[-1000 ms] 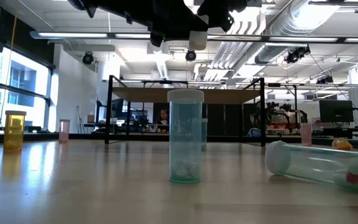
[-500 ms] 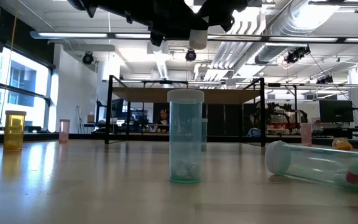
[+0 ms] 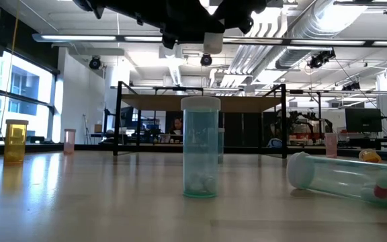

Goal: Pick and place medicine bottles onto shelf by color
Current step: Put the top transparent pill bottle on the shelf aligned with the transparent pill bottle

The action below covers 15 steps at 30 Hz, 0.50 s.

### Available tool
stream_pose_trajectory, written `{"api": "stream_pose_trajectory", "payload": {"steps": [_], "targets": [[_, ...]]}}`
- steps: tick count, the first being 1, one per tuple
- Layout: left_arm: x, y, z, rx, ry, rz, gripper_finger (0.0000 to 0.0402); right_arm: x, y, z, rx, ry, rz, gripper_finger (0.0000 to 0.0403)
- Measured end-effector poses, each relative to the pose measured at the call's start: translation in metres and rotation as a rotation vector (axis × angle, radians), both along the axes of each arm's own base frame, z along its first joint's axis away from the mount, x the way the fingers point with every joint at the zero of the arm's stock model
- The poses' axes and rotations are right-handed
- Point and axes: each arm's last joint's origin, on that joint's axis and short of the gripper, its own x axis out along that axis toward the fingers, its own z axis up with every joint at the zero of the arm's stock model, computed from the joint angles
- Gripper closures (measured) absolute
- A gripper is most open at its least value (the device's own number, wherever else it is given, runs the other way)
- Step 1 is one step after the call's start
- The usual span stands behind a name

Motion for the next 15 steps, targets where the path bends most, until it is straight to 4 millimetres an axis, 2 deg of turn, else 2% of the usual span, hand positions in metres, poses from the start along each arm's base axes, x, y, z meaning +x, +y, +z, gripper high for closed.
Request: {"api": "stream_pose_trajectory", "payload": {"steps": [8, 15], "targets": [[-0.001, 0.001, 0.003, 0.010, -0.010, 0.045, 0.0172, -0.005, 0.000, 0.005, -0.004, -0.012, -0.005, 0.0283], [-0.011, 0.002, 0.020, 0.018, -0.048, 0.085, 0.0169, -0.029, -0.007, 0.029, -0.052, -0.076, -0.094, 0.0283]]}}
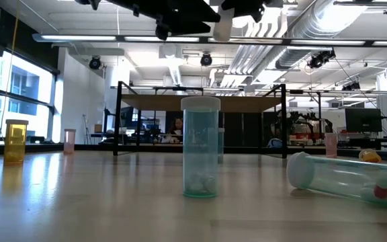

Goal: Pick and place medicine bottles onto shelf by color
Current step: Put the top transparent pill bottle on the shelf aligned with the transparent pill bottle

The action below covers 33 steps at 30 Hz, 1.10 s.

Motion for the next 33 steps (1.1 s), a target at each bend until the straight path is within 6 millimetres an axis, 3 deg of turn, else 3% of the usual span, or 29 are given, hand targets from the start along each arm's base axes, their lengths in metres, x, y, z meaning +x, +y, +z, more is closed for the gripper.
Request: {"api": "stream_pose_trajectory", "payload": {"steps": [8, 18, 22, 27, 33], "targets": [[-0.017, -0.002, 0.017, -0.001, 0.014, -0.004, 0.0167, -0.037, -0.017, 0.030, -0.070, -0.099, -0.123, 0.0283], [-0.032, -0.011, 0.034, 0.000, -0.019, -0.033, 0.0167, -0.087, -0.054, 0.054, -0.163, -0.167, -0.351, 0.0272], [-0.033, -0.013, 0.036, 0.000, -0.024, -0.040, 0.0167, -0.095, -0.074, 0.044, -0.125, -0.110, -0.420, 0.0272], [-0.034, -0.014, 0.037, 0.000, -0.030, -0.042, 0.0167, -0.098, -0.097, 0.010, -0.022, -0.066, -0.476, 0.0271], [-0.034, -0.014, 0.037, 0.000, -0.031, -0.042, 0.0167, -0.100, -0.110, -0.026, 0.062, -0.012, -0.510, 0.0270]]}}
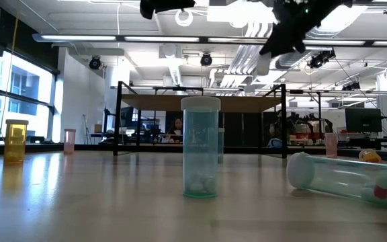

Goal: Pick and place medicine bottles onto shelf by color
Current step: Put the top transparent pill bottle on the shelf aligned with the transparent pill bottle

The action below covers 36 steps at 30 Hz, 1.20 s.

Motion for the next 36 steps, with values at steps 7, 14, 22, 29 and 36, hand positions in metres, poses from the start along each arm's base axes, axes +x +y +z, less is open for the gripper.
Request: {"api": "stream_pose_trajectory", "payload": {"steps": [7, 14, 22, 29, 36], "targets": [[0.000, 0.000, 0.000, 0.000, 0.000, 0.000, 0.0167, 0.012, -0.013, -0.023, 0.052, 0.050, -0.016, 0.0270], [0.000, 0.000, 0.000, 0.000, 0.000, 0.000, 0.0167, 0.023, -0.028, -0.036, 0.077, 0.067, -0.026, 0.0270], [0.000, 0.000, 0.000, 0.000, 0.001, 0.000, 0.0167, 0.028, -0.033, -0.043, 0.096, 0.086, -0.030, 0.0270], [0.000, 0.000, 0.000, 0.000, 0.001, 0.000, 0.0167, 0.031, -0.036, -0.046, 0.105, 0.085, -0.030, 0.0270], [0.000, 0.000, 0.000, 0.000, 0.001, 0.000, 0.0167, 0.031, -0.036, -0.046, 0.104, 0.084, -0.030, 0.0265]]}}
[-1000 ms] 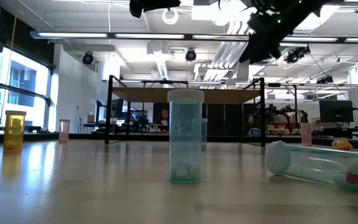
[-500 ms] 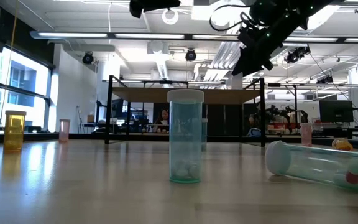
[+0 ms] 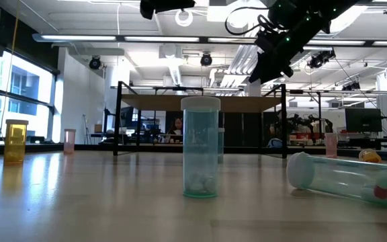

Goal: Pick and place medicine bottles onto shelf by color
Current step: Put the top transparent pill bottle on the shelf aligned with the transparent pill bottle, then put the top left orange pill bottle on the shelf

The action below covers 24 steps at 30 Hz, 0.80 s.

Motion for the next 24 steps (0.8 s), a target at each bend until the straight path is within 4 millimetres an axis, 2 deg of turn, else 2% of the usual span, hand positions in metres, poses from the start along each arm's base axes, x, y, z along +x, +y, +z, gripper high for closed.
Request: {"api": "stream_pose_trajectory", "payload": {"steps": [12, 18, 24], "targets": [[0.000, 0.000, 0.000, 0.000, 0.000, 0.000, 0.0167, -0.001, -0.001, -0.002, -0.016, 0.022, -0.031, 0.0222], [0.000, 0.000, 0.000, 0.000, 0.003, 0.000, 0.0167, 0.000, -0.001, -0.001, -0.023, 0.016, -0.035, 0.0219], [-0.005, 0.001, -0.005, 0.005, 0.082, 0.025, 0.0167, -0.003, 0.001, 0.008, -0.056, -0.032, -0.033, 0.0219]]}}
